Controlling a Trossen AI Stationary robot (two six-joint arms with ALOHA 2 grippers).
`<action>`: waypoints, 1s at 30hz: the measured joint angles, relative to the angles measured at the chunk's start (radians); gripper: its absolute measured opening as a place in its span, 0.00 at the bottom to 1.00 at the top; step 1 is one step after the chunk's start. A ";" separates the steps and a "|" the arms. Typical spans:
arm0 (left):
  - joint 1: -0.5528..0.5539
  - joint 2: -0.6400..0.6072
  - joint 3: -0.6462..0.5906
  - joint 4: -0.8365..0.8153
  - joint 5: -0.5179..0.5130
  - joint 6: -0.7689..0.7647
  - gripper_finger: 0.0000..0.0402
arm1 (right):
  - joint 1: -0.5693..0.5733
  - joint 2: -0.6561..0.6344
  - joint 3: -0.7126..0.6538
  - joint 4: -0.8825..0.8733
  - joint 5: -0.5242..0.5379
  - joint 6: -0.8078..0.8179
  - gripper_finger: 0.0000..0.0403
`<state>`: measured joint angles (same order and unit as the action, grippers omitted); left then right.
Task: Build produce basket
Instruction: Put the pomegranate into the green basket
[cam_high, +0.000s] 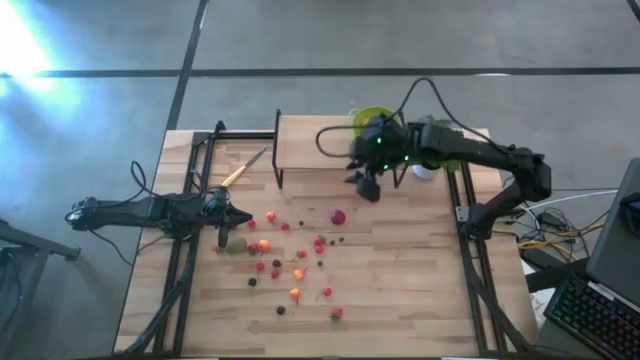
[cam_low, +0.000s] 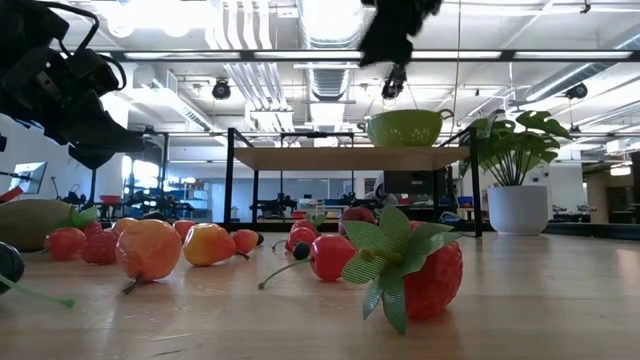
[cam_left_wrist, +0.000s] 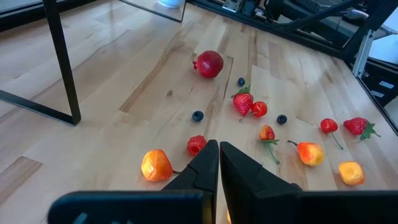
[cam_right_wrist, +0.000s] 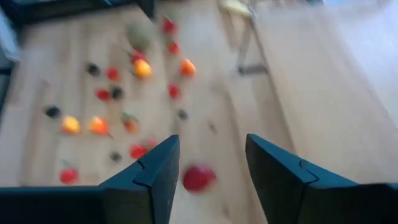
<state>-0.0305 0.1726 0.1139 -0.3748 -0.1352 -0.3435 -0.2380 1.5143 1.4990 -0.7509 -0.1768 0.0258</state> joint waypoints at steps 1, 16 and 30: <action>0.000 0.000 0.000 0.000 0.000 0.000 0.05 | 0.025 0.000 0.000 0.031 0.000 0.005 0.42; 0.000 0.000 0.000 0.000 0.000 0.000 0.05 | 0.182 0.028 0.000 0.396 -0.004 0.105 0.27; 0.000 0.000 0.000 0.000 0.000 0.000 0.05 | 0.215 0.144 0.001 0.842 -0.003 0.065 0.13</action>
<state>-0.0307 0.1730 0.1139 -0.3746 -0.1350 -0.3437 -0.0232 1.6583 1.4998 0.0914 -0.1803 0.0909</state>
